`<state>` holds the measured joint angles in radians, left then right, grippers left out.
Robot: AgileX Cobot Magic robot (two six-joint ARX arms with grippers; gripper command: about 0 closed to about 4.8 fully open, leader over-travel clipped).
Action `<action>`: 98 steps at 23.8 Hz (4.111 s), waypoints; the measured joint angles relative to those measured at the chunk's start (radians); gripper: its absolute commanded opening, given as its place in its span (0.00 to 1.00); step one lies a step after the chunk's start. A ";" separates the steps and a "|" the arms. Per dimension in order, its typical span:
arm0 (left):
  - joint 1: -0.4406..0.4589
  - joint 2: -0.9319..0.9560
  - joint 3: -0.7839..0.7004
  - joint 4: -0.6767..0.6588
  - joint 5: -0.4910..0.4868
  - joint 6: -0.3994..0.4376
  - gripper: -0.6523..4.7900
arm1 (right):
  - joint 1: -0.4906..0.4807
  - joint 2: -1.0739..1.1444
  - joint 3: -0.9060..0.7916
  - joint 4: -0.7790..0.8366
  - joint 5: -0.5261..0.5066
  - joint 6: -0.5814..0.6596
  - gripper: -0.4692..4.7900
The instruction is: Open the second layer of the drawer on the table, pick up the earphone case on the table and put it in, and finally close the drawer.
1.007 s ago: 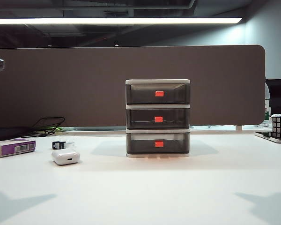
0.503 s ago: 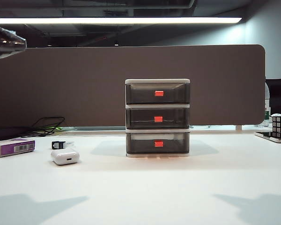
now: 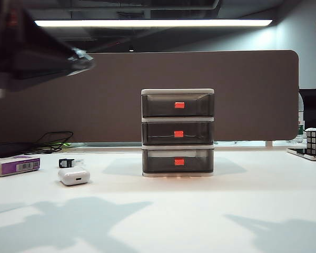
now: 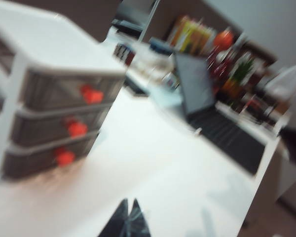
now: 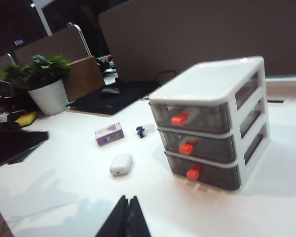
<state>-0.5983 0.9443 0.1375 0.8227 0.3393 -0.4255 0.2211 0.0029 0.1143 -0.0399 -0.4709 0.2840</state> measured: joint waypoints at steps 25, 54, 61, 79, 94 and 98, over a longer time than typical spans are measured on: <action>-0.256 0.480 0.091 0.474 -0.368 -0.024 0.36 | 0.000 1.007 0.557 0.165 -0.014 -0.207 0.08; -0.398 1.036 0.473 0.573 -0.861 0.259 0.69 | 0.077 1.613 1.005 0.207 -0.195 -0.315 0.08; -0.402 1.057 0.595 0.472 -0.924 0.386 0.69 | 0.096 1.654 1.017 0.206 -0.211 -0.316 0.08; -0.402 1.207 0.706 0.497 -1.091 0.362 0.69 | 0.100 1.662 1.018 0.207 -0.214 -0.363 0.08; -0.398 1.206 0.742 0.442 -1.170 0.362 0.65 | 0.100 1.719 1.019 0.252 -0.184 -0.363 0.08; -0.397 1.206 0.742 0.454 -1.171 0.362 0.61 | 0.100 1.719 1.019 0.259 -0.174 -0.363 0.08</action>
<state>-0.9951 2.1502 0.8795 1.2770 -0.8318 -0.0635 0.3210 1.7214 1.1328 0.2188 -0.6453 -0.0788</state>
